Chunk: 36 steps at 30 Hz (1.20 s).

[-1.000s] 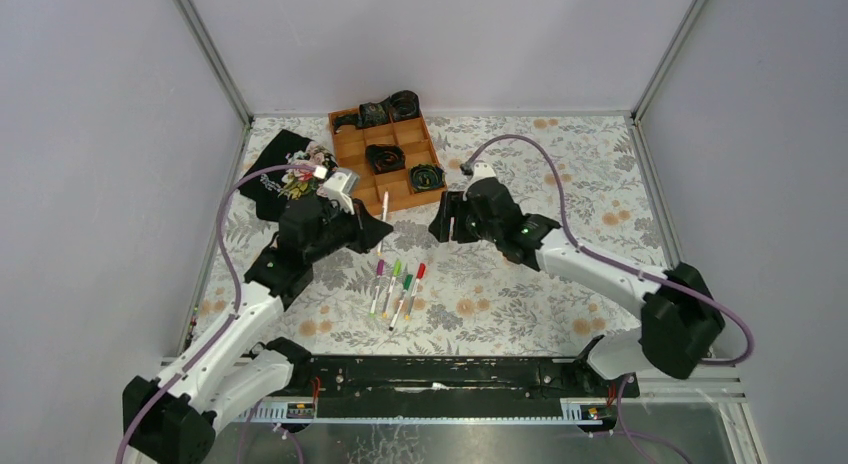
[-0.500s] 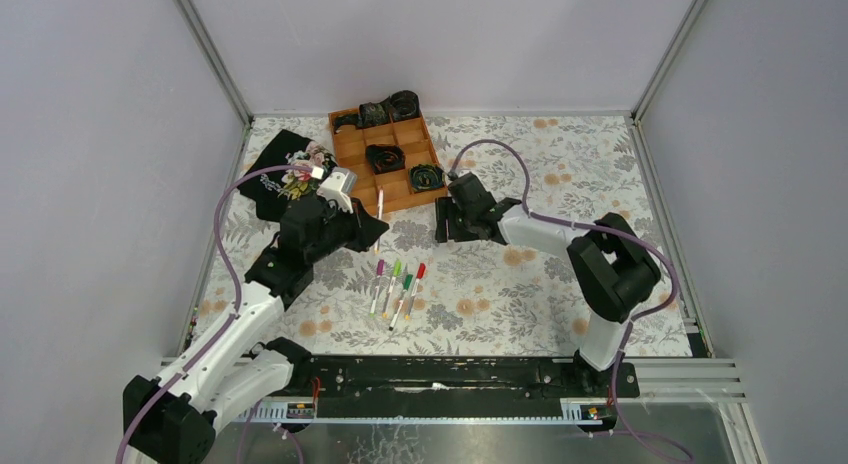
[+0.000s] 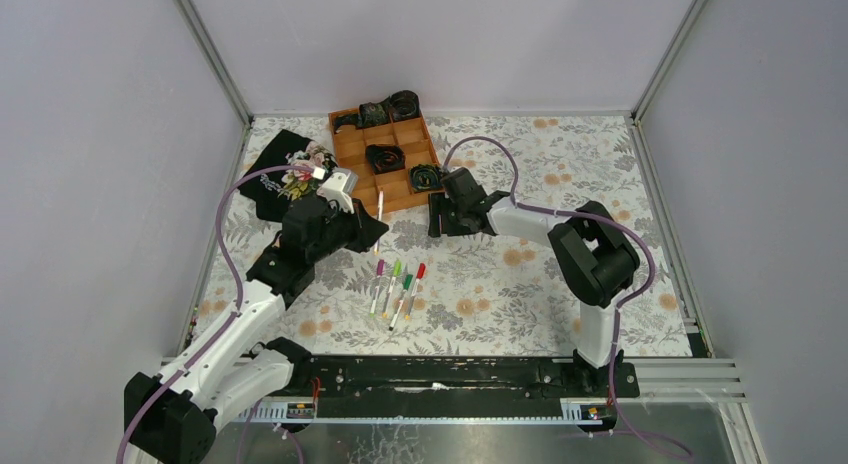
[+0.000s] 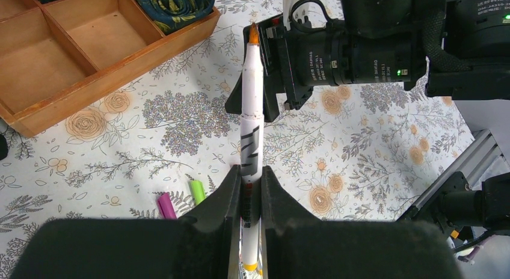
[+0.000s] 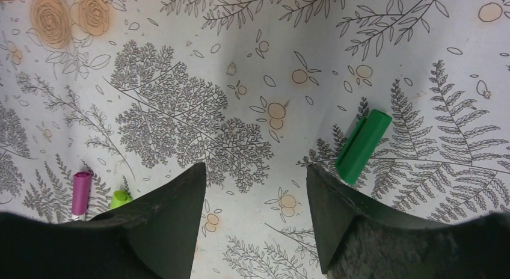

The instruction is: Insert the pens into the pen caps

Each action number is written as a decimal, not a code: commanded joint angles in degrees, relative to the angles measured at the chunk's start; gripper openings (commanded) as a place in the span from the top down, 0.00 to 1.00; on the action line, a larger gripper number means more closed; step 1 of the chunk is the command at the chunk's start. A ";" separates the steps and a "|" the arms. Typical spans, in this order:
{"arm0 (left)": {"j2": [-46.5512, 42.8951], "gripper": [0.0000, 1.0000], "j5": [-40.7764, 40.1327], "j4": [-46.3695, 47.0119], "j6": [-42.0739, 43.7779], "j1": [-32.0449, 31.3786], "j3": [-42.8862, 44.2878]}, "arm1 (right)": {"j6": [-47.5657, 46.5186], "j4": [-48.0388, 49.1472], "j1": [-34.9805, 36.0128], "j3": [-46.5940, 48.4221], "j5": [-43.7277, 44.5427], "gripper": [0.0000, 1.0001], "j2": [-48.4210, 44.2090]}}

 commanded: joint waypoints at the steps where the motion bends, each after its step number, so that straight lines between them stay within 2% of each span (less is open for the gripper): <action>1: 0.21 1.00 -0.65 0.96 1.13 0.45 1.08 | -0.76 0.02 -1.11 1.43 0.82 0.32 0.21; 19: 0.42 1.00 -0.07 0.99 1.12 0.58 1.18 | -2.03 -0.79 -6.63 -1.82 1.22 0.31 0.31; 30: 0.52 1.00 -0.19 1.00 1.13 0.72 1.18 | -4.18 -4.04 -8.11 4.32 3.01 0.30 5.62; 36: 0.58 1.00 0.14 1.11 1.12 0.81 1.18 | -5.72 -6.82 -8.11 7.68 3.04 0.37 8.66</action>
